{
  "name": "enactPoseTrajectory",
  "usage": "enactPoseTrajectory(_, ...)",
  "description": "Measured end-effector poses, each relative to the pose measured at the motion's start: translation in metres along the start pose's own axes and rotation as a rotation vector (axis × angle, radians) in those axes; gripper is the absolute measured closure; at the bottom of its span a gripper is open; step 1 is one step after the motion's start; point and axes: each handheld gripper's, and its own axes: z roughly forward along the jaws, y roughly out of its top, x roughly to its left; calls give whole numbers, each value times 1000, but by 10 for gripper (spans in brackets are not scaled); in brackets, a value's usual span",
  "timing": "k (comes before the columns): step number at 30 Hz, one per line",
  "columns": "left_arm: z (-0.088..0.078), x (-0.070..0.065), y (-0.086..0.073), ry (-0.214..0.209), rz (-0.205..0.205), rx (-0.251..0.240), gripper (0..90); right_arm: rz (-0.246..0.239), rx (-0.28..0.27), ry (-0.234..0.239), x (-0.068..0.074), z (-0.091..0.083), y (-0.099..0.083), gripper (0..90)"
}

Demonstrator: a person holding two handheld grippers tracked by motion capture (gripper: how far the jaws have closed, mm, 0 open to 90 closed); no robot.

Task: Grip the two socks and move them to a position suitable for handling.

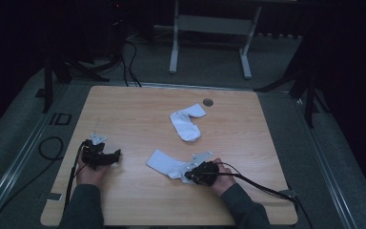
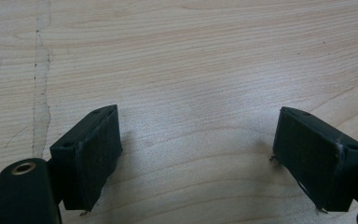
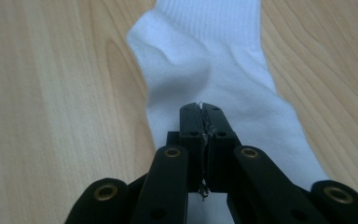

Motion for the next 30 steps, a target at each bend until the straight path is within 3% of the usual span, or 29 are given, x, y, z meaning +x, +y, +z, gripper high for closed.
enactPoseTrajectory(6, 0, 0, 0, 0, -3, -2, 153, -2, 1, 38, -5, 1, 1, 875)
enactPoseTrajectory(8, 0, 0, 0, 0, -3, -2, 153, -2, 2, 45, -7, 0, 1, 834)
enactPoseTrajectory(14, 0, 0, 0, 0, -3, -3, 153, -1, 14, -23, -10, -16, -3, 782)
enactPoseTrajectory(22, 0, 0, 0, -1, 4, 3, 153, 45, 55, -108, -20, -48, -30, 791)
enactPoseTrajectory(26, 0, 0, 0, -1, 4, 3, 153, 69, 73, -121, -25, -60, -44, 806)
enactPoseTrajectory(30, 0, 0, 0, -1, 4, 3, 153, 87, 118, -124, -32, -56, -55, 831)
